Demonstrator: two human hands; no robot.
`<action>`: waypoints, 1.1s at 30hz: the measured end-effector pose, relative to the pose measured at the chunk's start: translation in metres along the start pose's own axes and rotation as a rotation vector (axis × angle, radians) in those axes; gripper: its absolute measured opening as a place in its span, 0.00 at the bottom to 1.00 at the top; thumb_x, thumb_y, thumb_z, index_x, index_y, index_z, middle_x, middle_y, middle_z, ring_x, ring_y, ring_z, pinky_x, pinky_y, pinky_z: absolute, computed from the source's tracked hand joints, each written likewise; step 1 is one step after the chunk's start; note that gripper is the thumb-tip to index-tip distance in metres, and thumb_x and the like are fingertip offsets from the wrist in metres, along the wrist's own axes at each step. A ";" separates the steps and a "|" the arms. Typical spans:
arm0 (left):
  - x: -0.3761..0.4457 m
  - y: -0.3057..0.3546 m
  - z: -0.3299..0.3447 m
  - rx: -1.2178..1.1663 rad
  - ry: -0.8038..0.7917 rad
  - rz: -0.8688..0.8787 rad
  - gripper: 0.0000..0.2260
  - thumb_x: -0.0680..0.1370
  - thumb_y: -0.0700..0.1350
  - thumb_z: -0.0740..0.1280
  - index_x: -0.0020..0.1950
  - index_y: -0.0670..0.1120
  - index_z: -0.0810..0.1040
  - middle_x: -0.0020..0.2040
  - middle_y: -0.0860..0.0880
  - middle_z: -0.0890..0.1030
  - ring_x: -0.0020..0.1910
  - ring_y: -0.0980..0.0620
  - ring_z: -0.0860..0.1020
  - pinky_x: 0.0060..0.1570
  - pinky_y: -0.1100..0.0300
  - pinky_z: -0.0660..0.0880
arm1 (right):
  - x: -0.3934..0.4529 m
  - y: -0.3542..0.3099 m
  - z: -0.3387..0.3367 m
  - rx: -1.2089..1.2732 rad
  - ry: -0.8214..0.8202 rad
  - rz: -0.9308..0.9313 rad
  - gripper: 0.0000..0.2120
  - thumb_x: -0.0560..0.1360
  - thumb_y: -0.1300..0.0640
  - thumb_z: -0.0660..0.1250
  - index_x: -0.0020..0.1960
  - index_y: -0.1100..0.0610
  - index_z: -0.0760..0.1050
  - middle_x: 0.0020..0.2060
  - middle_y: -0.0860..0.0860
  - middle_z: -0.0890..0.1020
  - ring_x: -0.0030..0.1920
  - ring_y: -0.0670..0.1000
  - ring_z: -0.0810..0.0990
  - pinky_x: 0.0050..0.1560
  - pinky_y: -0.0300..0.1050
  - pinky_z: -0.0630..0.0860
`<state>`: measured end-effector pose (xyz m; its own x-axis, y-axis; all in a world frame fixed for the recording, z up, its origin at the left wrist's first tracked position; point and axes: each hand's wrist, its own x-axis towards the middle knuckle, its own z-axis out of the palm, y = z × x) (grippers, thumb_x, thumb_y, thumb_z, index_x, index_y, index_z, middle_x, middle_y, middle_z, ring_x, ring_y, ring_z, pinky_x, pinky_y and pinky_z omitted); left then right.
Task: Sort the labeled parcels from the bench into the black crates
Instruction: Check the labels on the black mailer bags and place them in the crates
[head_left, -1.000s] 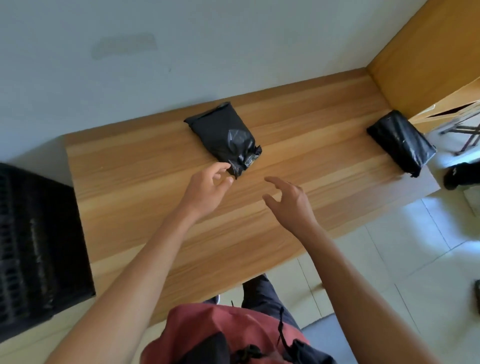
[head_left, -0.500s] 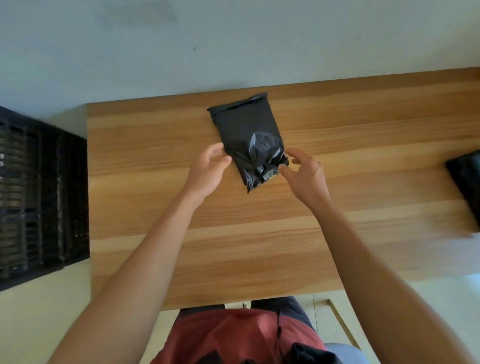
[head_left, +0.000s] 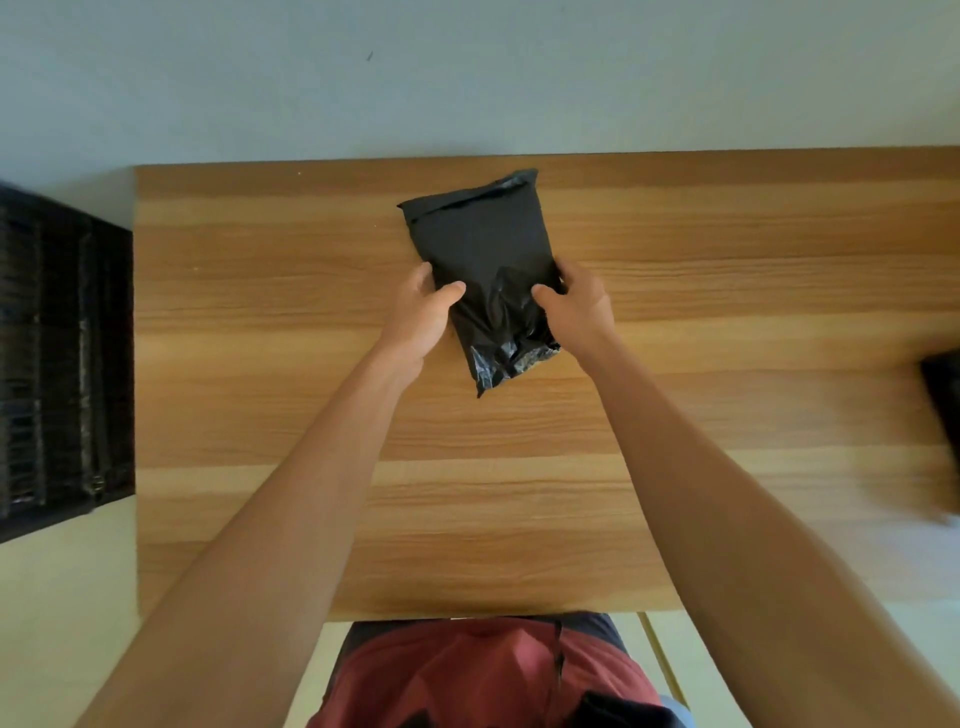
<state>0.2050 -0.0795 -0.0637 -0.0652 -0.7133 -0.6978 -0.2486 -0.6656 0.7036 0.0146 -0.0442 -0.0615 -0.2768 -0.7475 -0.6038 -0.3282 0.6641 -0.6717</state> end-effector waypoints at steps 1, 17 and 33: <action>0.000 0.000 0.002 -0.021 -0.013 0.001 0.17 0.82 0.44 0.67 0.72 0.51 0.77 0.65 0.56 0.82 0.64 0.54 0.80 0.70 0.44 0.75 | 0.002 -0.001 0.001 -0.013 -0.007 -0.005 0.19 0.83 0.58 0.63 0.73 0.51 0.75 0.59 0.46 0.83 0.56 0.49 0.82 0.49 0.40 0.78; -0.055 0.025 -0.017 -0.254 0.063 0.098 0.12 0.85 0.47 0.63 0.67 0.45 0.74 0.60 0.46 0.83 0.57 0.49 0.84 0.56 0.51 0.83 | -0.054 -0.026 -0.002 0.387 0.130 -0.027 0.09 0.81 0.56 0.64 0.55 0.56 0.83 0.45 0.49 0.87 0.48 0.48 0.85 0.48 0.45 0.81; -0.140 0.025 -0.072 -0.192 0.116 0.267 0.14 0.85 0.54 0.62 0.53 0.49 0.84 0.55 0.50 0.86 0.57 0.52 0.83 0.56 0.56 0.78 | -0.139 -0.066 0.003 0.636 0.033 -0.084 0.19 0.87 0.47 0.57 0.61 0.56 0.83 0.57 0.48 0.86 0.62 0.48 0.83 0.61 0.54 0.81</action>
<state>0.2778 -0.0125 0.0613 0.0096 -0.8806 -0.4737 -0.0508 -0.4735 0.8793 0.0776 0.0153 0.0653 -0.3048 -0.7902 -0.5316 0.2471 0.4735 -0.8454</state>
